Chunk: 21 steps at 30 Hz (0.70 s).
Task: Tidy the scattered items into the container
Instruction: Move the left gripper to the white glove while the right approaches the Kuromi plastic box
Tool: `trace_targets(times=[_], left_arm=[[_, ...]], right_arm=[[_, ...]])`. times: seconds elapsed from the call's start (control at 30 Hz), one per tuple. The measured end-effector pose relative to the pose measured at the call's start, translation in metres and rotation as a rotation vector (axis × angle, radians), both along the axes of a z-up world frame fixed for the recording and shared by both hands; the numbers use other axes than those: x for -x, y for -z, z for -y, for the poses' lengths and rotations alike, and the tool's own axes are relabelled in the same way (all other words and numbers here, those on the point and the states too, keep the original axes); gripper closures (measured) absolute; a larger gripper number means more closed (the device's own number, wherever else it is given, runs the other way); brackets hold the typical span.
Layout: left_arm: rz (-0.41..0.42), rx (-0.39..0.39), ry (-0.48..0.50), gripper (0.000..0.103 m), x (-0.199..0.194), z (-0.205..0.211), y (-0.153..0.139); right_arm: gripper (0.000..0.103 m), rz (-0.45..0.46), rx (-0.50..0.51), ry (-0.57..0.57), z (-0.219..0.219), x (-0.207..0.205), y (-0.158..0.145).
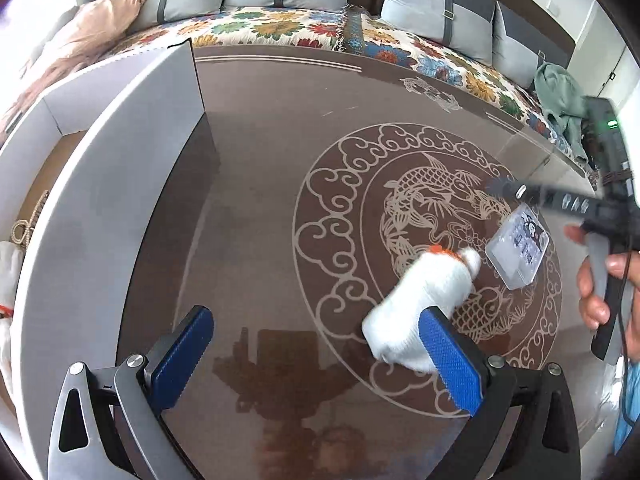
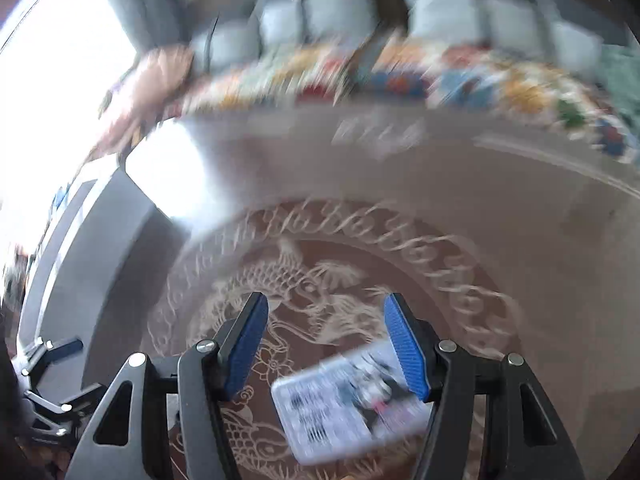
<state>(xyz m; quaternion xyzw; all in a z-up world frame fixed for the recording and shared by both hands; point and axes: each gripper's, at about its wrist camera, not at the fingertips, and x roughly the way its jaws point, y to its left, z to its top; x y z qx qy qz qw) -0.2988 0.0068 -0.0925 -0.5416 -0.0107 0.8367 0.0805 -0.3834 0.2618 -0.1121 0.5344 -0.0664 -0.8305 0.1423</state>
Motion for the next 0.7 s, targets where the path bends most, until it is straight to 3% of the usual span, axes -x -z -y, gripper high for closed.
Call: trace_targets(times=[0.13,0.2,0.33,0.43,0.53,0.7], left_arm=[[-0.029,0.024,0.037,0.000,-0.005,0.005,0.001],[-0.042,0.017,0.068,0.000,-0.007,0.007,0.000],[-0.103,0.034,0.154,0.000,0.000,-0.007,-0.009],[-0.152,0.050,0.195,0.000,0.017,-0.029,-0.015],[-0.108,-0.053,0.282,0.000,0.035,-0.058,-0.006],[-0.043,-0.051,0.362,0.000,0.014,-0.083,0.024]], right_arm=[[0.041,0.096,-0.056,-0.064,0.011,-0.017,0.016],[0.041,0.173,-0.037,-0.024,0.002,-0.044,0.022],[0.041,0.140,0.038,0.042,-0.022,-0.117,0.015],[0.041,0.054,0.169,0.185,-0.052,-0.170,0.002],[0.041,0.039,0.278,0.332,-0.072,-0.215,0.009],[0.041,0.032,0.337,0.422,-0.083,-0.258,0.021]])
